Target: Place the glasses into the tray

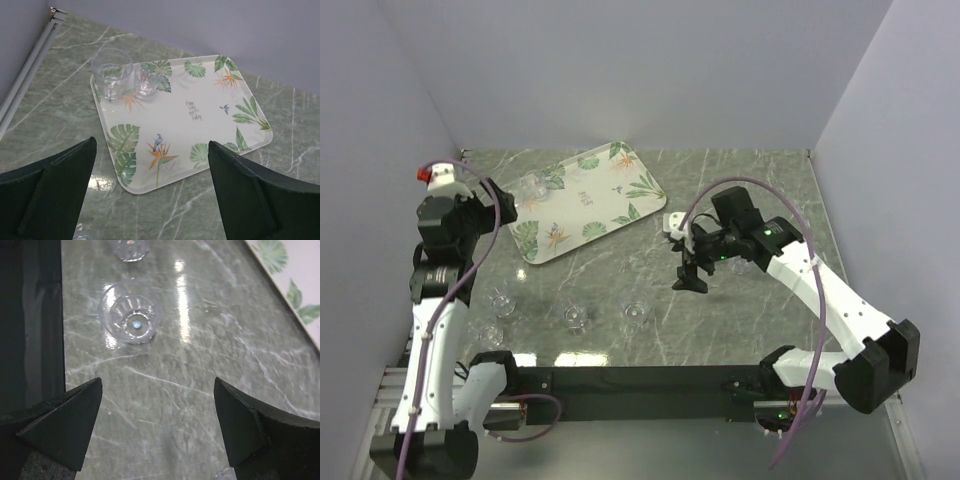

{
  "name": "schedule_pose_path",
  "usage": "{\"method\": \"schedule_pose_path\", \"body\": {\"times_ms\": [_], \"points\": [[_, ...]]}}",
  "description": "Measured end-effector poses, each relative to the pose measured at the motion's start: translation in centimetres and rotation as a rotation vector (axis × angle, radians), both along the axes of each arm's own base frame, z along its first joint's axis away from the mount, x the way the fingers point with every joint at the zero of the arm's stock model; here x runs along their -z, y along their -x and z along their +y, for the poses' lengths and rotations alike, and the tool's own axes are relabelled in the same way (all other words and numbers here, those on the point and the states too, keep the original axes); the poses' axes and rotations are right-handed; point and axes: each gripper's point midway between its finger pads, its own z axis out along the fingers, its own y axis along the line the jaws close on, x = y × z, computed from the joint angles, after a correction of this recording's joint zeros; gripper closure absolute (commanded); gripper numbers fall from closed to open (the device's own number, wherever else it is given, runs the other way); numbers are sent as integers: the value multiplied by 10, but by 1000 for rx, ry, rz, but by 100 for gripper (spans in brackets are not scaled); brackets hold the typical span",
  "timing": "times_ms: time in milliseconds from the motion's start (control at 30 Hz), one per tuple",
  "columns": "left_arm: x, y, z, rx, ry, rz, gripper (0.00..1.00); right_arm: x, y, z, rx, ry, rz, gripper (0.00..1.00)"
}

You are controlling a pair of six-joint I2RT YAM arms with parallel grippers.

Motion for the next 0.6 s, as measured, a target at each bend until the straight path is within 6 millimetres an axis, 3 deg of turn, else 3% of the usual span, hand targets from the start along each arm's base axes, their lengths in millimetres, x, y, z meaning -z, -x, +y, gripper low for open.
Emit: {"method": "schedule_pose_path", "body": {"times_ms": [167, 367, 600], "points": [[16, 20, 4, -32, -13, -34, 1, 3, 9, 24, -91, 66, -33, 1], [40, 26, 9, -62, -25, 1, 1, 8, 12, 46, -139, 139, -76, 1], [33, 30, 9, -75, -34, -24, 0, 20, 14, 65, -162, 200, -69, 1]]}}
